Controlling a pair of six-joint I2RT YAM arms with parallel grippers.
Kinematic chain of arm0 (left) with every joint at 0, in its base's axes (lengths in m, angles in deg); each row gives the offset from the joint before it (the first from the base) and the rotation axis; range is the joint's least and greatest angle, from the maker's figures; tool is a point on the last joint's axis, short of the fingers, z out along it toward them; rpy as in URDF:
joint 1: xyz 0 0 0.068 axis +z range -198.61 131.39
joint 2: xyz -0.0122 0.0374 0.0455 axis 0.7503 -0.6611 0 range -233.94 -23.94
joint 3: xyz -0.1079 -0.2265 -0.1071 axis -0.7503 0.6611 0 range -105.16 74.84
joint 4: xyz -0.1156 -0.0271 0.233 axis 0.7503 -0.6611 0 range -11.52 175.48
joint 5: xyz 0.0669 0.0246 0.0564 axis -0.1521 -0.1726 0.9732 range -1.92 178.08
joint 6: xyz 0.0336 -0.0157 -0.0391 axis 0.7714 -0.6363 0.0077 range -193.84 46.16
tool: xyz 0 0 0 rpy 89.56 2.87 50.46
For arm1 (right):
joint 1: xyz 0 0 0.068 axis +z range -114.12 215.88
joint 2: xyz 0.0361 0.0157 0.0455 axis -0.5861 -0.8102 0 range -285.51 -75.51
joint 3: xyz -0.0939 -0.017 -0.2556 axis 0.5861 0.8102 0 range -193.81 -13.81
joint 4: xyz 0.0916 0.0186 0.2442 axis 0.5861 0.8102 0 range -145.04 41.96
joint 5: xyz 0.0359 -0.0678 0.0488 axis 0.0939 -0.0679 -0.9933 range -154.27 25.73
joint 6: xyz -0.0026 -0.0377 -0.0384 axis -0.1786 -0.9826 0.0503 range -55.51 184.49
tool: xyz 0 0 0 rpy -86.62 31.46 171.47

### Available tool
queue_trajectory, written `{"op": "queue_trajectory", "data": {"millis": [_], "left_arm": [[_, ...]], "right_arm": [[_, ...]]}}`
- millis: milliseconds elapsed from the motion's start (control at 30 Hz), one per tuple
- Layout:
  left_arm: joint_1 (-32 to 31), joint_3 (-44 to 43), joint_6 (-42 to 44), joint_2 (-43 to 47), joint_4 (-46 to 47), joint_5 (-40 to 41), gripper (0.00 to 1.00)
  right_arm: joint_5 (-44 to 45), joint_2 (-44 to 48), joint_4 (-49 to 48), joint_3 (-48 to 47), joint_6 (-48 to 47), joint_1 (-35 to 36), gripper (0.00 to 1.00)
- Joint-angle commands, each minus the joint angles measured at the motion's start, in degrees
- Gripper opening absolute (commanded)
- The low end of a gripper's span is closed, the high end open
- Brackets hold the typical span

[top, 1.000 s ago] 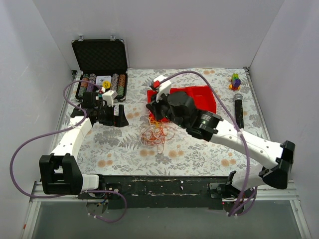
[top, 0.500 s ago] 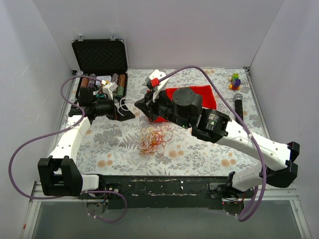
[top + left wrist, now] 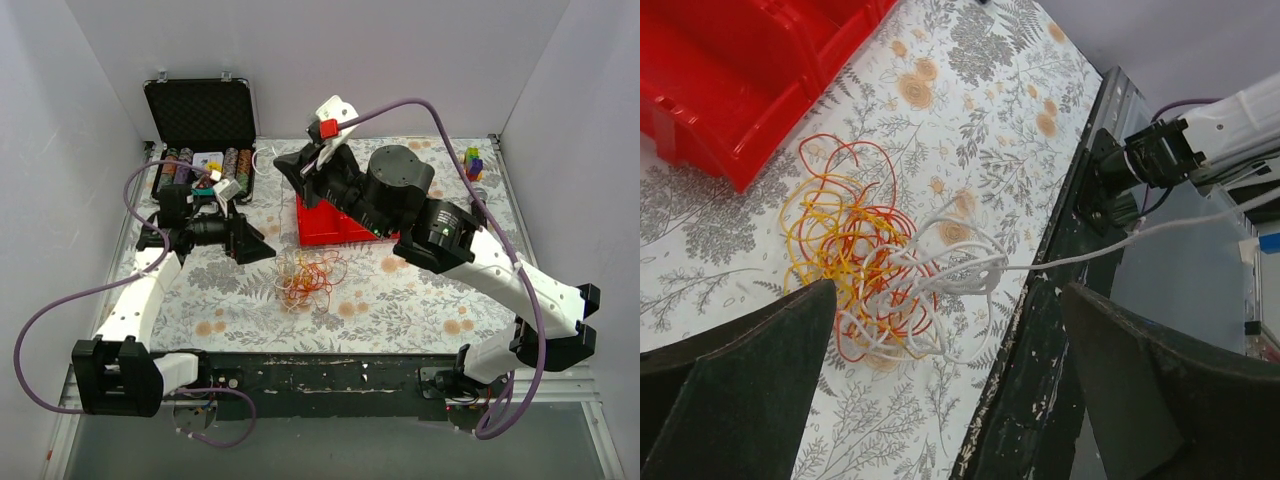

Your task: Untangle the cables

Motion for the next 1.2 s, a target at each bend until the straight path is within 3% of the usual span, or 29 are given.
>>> {"op": "queue_trajectory", "data": {"millis": [0,100,200,333,400,467,533,600,667,867,1167], "left_arm": [[-5.65,1.04,5.69,1.74,-0.42,0.48,0.97],[-11.54,4.19,5.97,3.76,4.22,8.30,0.98],[-12.26,7.28,2.29,3.77,11.61,12.97,0.98],[-14.10,8.42,3.50,0.69,12.15,15.69,0.98],[-16.30,10.35,3.95,0.60,14.26,19.64,0.93],[-16.83,10.97,2.90,-0.80,16.28,20.89,0.72],[-17.18,10.80,2.19,-2.38,17.16,20.02,0.29],[-18.06,10.71,1.23,-3.09,18.13,20.19,0.09],[-18.06,10.89,0.87,-3.01,17.87,20.10,0.07],[-18.06,14.84,3.24,0.42,15.24,21.94,0.13],[-18.15,18.53,2.19,0.86,16.55,39.51,0.09]], "right_arm": [[3.10,-0.84,-2.51,-7.06,-4.31,-0.06,0.01],[3.54,-2.86,-0.84,-11.81,-5.37,-0.06,0.01],[3.19,-3.48,-0.04,-14.19,-5.55,-0.15,0.01],[5.38,-1.91,-2.58,-12.97,-6.60,-0.15,0.01],[5.74,-1.38,-3.73,-13.23,-7.22,-0.06,0.01],[5.74,-1.46,-3.65,-14.19,-7.22,-0.15,0.01],[5.91,-1.55,-3.47,-14.72,-7.22,-0.15,0.01],[6.79,-1.29,-3.73,-14.72,-8.01,-0.15,0.01],[8.45,-0.68,-4.17,-14.90,-9.41,-0.15,0.01],[14.26,1.09,-6.19,-17.09,-14.68,-0.15,0.01],[20.84,2.75,-9.27,-22.81,-23.65,-0.06,0.01]]}}
